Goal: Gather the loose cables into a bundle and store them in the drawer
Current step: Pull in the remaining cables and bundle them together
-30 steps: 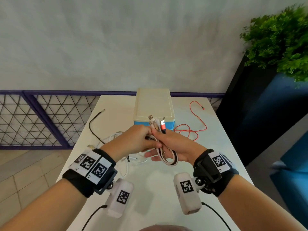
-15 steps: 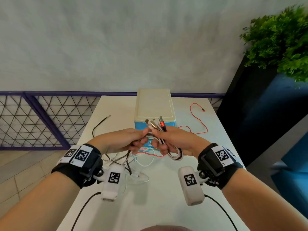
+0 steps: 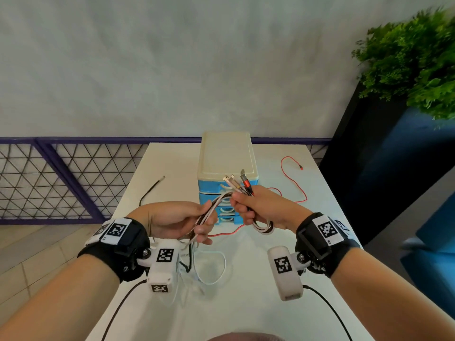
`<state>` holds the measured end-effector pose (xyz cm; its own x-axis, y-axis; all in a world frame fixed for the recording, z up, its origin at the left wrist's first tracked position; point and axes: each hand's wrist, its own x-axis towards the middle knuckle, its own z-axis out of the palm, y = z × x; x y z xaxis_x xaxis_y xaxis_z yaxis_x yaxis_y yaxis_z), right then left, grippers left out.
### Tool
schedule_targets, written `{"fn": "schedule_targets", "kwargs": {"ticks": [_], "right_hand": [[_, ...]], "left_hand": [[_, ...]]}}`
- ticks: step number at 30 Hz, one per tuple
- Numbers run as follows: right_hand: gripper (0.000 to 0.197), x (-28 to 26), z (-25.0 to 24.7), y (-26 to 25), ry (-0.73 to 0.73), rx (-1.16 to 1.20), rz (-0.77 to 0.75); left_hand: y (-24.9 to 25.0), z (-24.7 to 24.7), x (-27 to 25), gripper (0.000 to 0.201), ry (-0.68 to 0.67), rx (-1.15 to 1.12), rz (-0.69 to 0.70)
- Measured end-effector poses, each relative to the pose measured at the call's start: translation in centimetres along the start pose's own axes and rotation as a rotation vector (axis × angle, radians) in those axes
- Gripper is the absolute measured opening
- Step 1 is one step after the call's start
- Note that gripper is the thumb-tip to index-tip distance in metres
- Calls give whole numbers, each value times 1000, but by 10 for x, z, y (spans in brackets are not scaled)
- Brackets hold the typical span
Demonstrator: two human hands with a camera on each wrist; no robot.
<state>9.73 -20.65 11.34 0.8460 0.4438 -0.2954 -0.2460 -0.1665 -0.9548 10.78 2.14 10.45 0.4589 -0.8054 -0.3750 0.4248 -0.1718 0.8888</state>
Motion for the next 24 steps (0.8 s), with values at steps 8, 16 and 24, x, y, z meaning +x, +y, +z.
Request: {"fn": "schedule_targets", "kwargs": {"ticks": [8,16,24], "right_hand": [[29,22,8,7,212,208,-21],[57,28,18,9,283,353,35],[53,16,19,9,171,542,108]], "left_hand": [[0,23,22,29,333,55,125],[2,60,43,24,719,829,124],[11,88,50,31,841,1386,-72]]}}
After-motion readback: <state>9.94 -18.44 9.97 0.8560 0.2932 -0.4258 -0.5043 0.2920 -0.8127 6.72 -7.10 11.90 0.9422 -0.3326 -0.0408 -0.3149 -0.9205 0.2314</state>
